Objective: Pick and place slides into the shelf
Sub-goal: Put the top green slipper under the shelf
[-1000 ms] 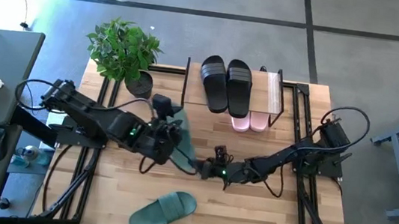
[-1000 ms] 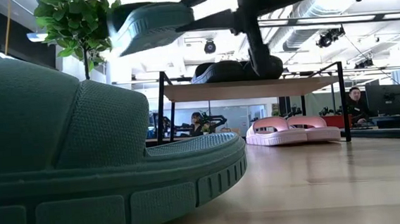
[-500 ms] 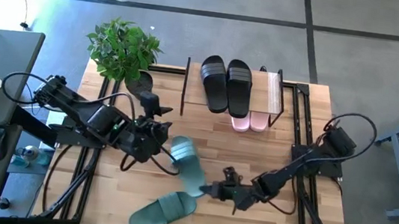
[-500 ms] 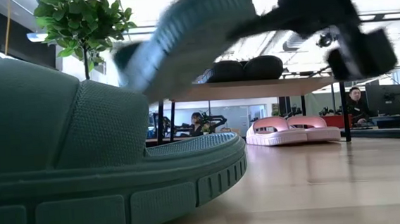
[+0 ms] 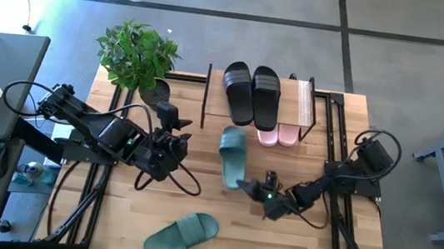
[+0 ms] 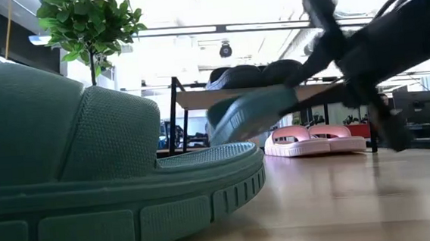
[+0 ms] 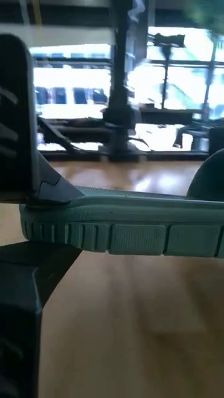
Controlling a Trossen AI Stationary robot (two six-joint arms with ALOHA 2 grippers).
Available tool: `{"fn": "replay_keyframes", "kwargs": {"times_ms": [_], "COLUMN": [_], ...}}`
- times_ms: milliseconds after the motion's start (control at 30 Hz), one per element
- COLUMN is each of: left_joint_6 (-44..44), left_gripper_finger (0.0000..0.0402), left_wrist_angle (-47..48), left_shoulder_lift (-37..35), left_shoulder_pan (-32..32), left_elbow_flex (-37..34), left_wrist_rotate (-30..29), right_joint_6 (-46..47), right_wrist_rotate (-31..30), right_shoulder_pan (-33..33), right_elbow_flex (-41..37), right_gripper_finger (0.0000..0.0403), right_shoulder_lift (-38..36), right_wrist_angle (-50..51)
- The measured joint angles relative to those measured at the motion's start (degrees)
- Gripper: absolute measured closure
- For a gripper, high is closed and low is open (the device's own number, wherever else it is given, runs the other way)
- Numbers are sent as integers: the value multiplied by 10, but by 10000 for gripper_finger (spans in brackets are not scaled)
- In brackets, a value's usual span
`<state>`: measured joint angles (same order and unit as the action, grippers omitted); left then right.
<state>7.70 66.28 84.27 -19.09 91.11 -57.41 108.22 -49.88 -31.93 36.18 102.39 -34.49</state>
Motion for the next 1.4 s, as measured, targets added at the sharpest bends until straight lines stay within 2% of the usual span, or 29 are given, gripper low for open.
{"fn": "replay_keyframes", "kwargs": {"times_ms": [200, 333, 467, 733, 867, 1100, 1400], "left_joint_6": [0, 0, 0, -6, -5, -5, -1], "left_gripper_finger": [224, 223, 223, 222, 222, 222, 222], "left_wrist_angle": [0, -2, -6, -41, -64, -69, -81], "left_shoulder_lift": [0, 0, 0, 0, 0, 0, 0], "left_shoulder_pan": [0, 0, 0, 0, 0, 0, 0], "left_elbow_flex": [0, -1, -17, -65, -86, -90, -90], "left_wrist_rotate": [-8, -19, -46, -41, -41, -41, -45], "right_joint_6": [-8, -50, -66, -66, -37, 66, 114], "right_wrist_rotate": [20, 85, 136, 190, 188, 149, 122], "right_shoulder_pan": [76, 132, 187, 270, 282, 282, 288], "right_elbow_flex": [-42, -57, -59, -59, -59, -59, -59], "right_gripper_finger": [370, 371, 371, 371, 371, 372, 373], "right_shoulder_lift": [0, 0, 0, 0, 0, 0, 0], "right_wrist_angle": [-42, -98, -112, -144, -136, -86, -81]}}
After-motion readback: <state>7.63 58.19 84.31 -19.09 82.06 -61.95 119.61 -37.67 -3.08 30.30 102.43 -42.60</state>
